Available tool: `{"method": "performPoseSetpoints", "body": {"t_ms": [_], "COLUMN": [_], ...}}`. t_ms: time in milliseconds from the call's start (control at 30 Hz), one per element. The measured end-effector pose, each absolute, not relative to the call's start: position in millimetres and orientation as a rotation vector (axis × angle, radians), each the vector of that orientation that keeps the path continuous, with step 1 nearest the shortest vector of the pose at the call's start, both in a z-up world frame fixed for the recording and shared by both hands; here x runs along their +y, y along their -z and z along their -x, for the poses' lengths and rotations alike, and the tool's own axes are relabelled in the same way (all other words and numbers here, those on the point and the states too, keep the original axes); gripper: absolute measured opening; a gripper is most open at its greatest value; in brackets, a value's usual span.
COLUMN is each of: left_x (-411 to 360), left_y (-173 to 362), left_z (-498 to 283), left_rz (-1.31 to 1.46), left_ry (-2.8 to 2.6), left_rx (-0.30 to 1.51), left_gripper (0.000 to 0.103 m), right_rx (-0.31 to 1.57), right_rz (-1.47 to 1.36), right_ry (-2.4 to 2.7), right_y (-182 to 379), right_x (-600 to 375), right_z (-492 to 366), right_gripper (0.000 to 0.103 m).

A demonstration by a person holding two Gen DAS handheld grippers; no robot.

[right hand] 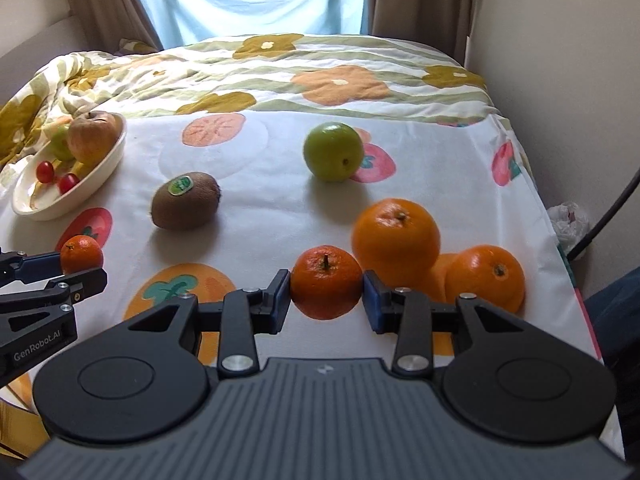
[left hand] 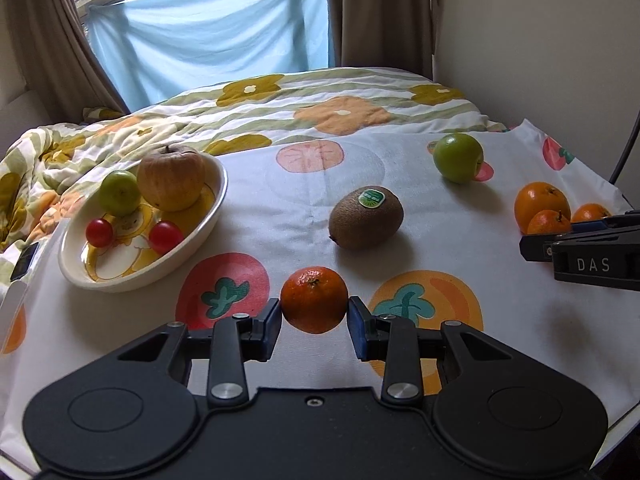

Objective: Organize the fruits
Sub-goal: 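Carry both tangerines into the duck-print bowl and open both tools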

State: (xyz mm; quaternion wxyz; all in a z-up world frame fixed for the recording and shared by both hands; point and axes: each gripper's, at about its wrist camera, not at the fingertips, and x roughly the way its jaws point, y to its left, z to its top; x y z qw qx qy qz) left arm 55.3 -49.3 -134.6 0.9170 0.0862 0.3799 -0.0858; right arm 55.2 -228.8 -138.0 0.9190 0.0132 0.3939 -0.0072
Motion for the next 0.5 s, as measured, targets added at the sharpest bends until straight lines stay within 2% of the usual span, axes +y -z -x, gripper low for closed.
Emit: {"method": "performPoseSetpoints", "body": {"t_ms": [500], "left_x": [26.2], "left_y": [82.1], "left_z": [-56.8], "left_rz": [-0.145], "left_ry": [0.007], "left_rx": [0.740], "left_gripper": [0.039], "right_rx": [0.746], "right_rz": [0.032], "right_ry": [-0.199], "right_y": [87.2], "right_x": [-139.4], "right_z": [-87.0], "right_gripper": [0.053]}}
